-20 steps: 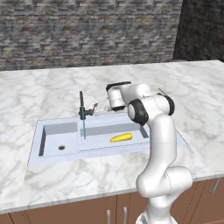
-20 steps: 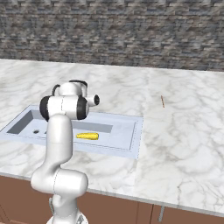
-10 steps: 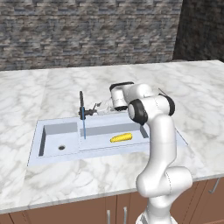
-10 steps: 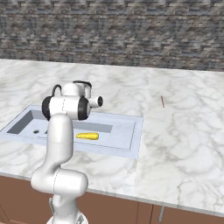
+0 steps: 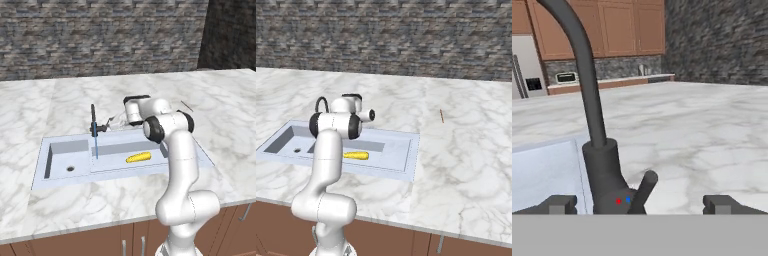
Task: Turn on the sink faucet. Then move the corn from the counter to the sink. Turn off the sink. Move the vegetable from the sink to the pot next to the stove. Finally move the pot to the front right burner.
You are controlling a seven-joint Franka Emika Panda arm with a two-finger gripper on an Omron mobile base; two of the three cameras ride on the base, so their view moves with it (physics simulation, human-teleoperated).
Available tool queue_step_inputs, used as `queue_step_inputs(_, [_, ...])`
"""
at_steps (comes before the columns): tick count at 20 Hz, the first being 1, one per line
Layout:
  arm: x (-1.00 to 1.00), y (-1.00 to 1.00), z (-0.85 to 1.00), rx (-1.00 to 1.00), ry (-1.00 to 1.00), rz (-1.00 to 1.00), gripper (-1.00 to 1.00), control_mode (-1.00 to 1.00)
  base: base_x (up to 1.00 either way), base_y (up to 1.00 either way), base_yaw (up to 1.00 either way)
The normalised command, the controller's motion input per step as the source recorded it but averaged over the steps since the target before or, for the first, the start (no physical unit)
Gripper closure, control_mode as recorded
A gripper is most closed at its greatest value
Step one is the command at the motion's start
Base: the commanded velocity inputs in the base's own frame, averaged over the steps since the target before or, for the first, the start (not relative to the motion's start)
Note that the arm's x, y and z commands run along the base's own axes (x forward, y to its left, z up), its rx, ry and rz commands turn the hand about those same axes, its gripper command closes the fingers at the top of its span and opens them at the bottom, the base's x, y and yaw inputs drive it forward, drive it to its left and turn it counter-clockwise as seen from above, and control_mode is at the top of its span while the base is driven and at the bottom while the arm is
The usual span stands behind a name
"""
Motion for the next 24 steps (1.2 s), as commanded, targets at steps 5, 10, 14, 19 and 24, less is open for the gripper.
queue_step_inputs(5, [0.42, 0.07, -0.03, 0.0, 0.05, 0.0, -1.0, -1.0, 0.0, 0.0, 0.0])
queue_step_inputs(10, [0.1, 0.37, -0.01, 0.0, 0.01, 0.04, -1.0, -1.0, 0.0, 0.0, 0.0])
queue_step_inputs(14, [0.0, 0.59, -0.01, 0.0, 0.0, 0.08, -1.0, -1.0, 0.0, 0.0, 0.0])
queue_step_inputs(19, [0.0, 0.62, 0.0, 0.0, 0.0, 0.07, -1.0, -1.0, 0.0, 0.0, 0.0])
queue_step_inputs(24, [0.0, -0.07, 0.0, 0.04, 0.0, 0.01, -1.0, -1.0, 0.0, 0.0, 0.0])
